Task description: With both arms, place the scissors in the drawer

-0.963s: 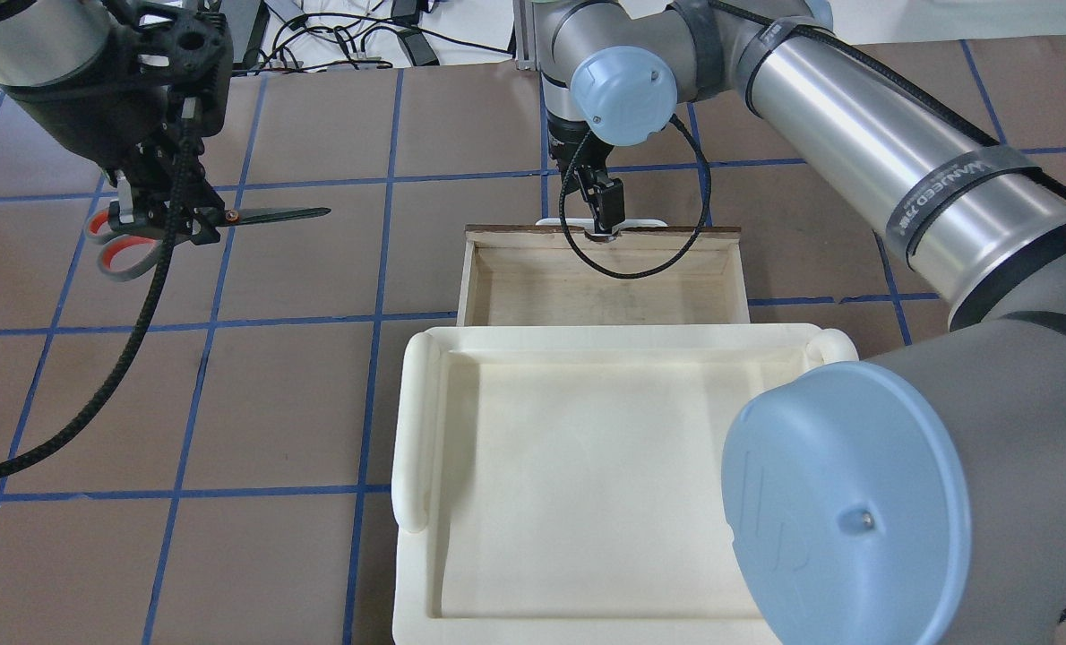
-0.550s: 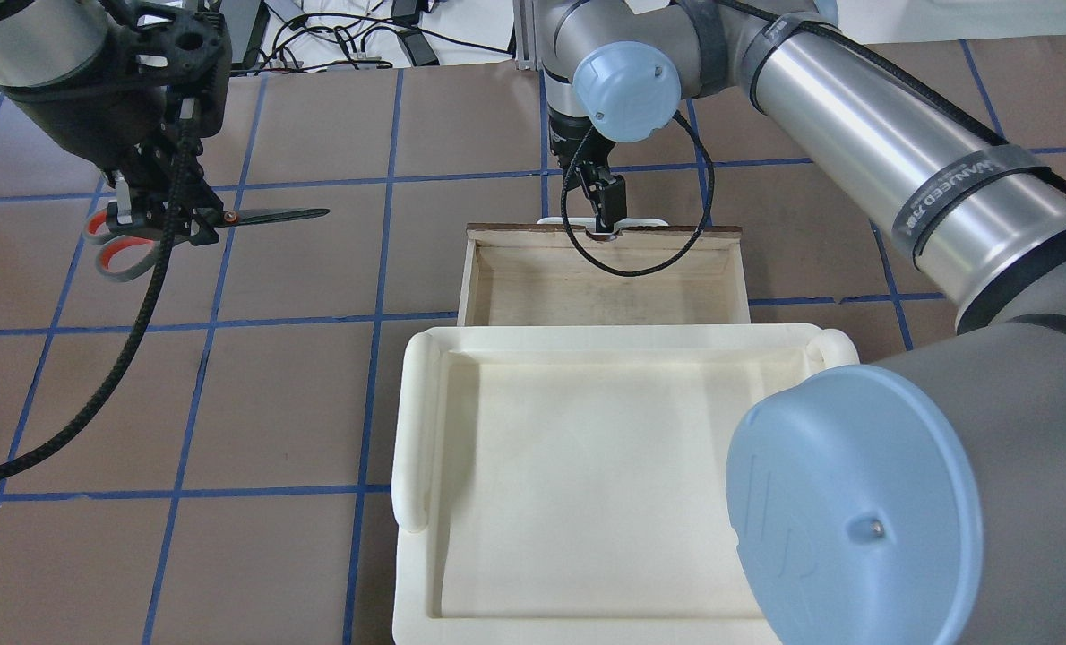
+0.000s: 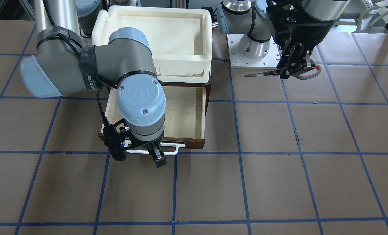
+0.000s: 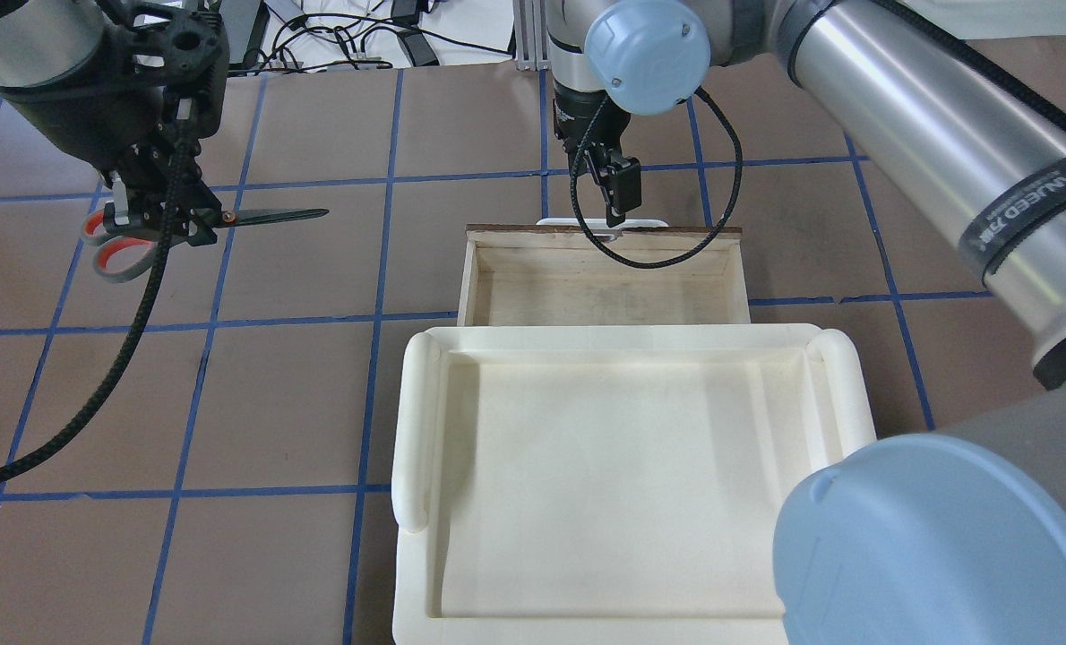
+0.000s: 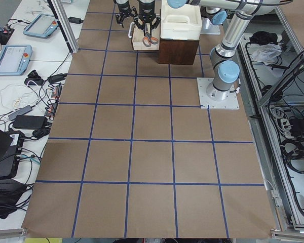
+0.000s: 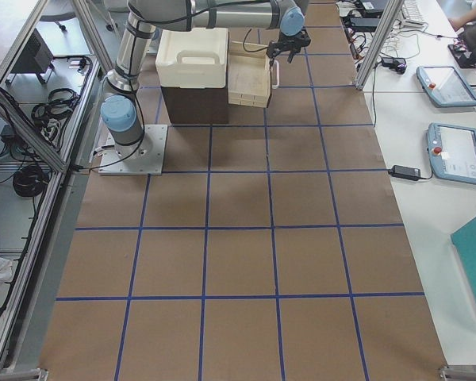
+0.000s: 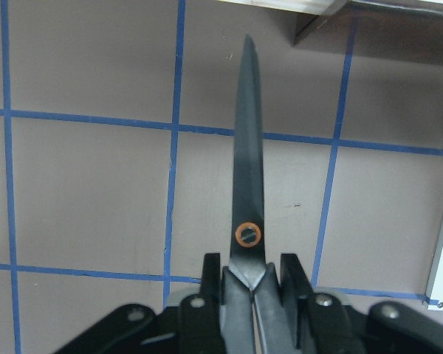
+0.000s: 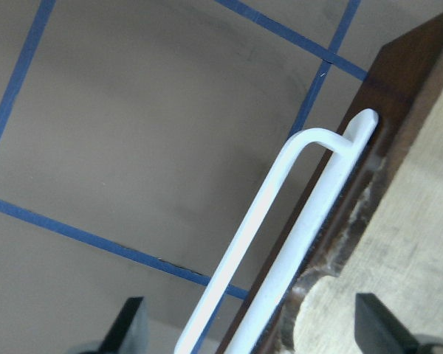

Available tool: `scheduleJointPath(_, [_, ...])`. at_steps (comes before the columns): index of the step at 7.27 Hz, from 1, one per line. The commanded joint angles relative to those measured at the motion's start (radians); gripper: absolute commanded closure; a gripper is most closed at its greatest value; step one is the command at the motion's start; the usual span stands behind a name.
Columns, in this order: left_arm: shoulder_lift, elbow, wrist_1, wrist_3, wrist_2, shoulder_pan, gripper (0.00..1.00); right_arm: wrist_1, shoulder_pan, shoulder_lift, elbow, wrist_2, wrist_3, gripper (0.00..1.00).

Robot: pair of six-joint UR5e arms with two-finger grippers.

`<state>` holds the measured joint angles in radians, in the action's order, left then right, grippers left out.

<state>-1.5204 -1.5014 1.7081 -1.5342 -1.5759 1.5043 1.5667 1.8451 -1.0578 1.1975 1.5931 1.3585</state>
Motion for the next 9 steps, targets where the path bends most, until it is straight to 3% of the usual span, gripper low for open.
scheduleJointPath(1, [-0.021,0.0,0.001,0.0,0.025,0.007,1.0,-0.017,-0.019,-0.089,0.013,0.081,-0.347,0.0])
scheduleJointPath(2, [-0.068,-0.005,-0.011,0.009,0.118,0.036,1.0,-0.014,-0.055,-0.144,0.033,0.093,-0.518,0.0])
scheduleJointPath(4, [-0.17,0.003,-0.086,0.031,0.142,0.185,1.0,0.019,-0.136,-0.226,0.076,0.085,-0.867,0.0])
scheduleJointPath(6, [-0.281,0.01,-0.265,0.185,0.158,0.284,1.0,0.029,-0.177,-0.249,0.082,0.084,-0.946,0.0])
scheduleJointPath(9, [-0.372,0.032,-0.303,0.312,0.146,0.471,1.0,0.029,-0.194,-0.267,0.093,0.077,-1.148,0.0])
